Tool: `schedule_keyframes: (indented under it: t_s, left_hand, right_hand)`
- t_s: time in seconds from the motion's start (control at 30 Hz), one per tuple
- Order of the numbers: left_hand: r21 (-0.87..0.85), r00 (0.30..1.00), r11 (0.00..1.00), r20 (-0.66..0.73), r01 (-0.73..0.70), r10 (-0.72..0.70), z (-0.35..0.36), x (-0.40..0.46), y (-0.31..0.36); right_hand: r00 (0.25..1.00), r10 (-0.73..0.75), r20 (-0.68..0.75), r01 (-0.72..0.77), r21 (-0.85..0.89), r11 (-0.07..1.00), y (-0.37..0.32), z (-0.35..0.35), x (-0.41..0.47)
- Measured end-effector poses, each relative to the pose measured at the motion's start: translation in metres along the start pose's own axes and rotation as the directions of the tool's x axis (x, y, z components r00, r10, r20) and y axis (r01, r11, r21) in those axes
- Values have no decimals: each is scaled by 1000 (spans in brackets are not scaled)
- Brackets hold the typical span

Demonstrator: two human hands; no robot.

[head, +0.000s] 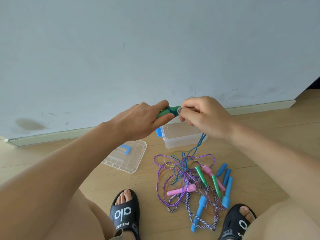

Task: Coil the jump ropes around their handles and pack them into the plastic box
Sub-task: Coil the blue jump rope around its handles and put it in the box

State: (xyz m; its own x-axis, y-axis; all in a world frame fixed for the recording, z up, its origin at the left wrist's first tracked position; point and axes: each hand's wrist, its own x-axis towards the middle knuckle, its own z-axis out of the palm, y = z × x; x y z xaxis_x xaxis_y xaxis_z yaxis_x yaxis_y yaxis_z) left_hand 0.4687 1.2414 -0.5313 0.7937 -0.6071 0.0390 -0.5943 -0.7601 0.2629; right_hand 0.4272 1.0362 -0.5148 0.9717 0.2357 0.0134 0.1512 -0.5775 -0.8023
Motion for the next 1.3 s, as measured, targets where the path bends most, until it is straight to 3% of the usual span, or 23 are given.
schedule_keyframes:
  t_s: [0.17, 0.27, 0.47, 0.67, 0.8, 0.93, 1.1, 1.23, 1.3]
  left_hand:
    - [102, 997, 994, 63, -45, 39, 6, -2, 3]
    - [152, 992, 983, 85, -101, 89, 10, -3, 4]
    - [204, 970, 950, -15, -235, 243, 8, -3, 6]
    - [125, 921, 930, -144, -346, 362, 2, -8, 19]
    - [-40, 949, 960, -167, -278, 268, 3, -9, 23]
    - [-167, 966, 972, -227, -167, 127, 0, -5, 12]
    - [-169, 986, 985, -150, 45, -71, 8, 3, -5]
    - [-16, 951, 955, -84, 296, -296, 8, 9, -27]
    - [140, 966, 956, -4, 258, -260, 12, 9, -30]
  right_hand:
    - [994, -39, 102, 44, -39, 998, 0, -4, -3]
    - [993, -83, 84, 88, -57, 994, -1, -9, 1]
    - [995, -58, 83, 54, 49, 997, 8, -9, 14]
    - [990, -46, 131, 18, 206, 978, 13, -3, 26]
    - [994, 43, 104, -86, 457, 885, 15, 20, 27]
    - [977, 212, -3, -190, 433, 881, 14, 34, 25]
    - [961, 252, -111, -221, 232, 947, 22, 52, 18]
    - [996, 81, -26, -82, -80, 993, 12, 59, -1]
    - [1000, -16, -13, 13, -198, 980, 6, 60, -4]
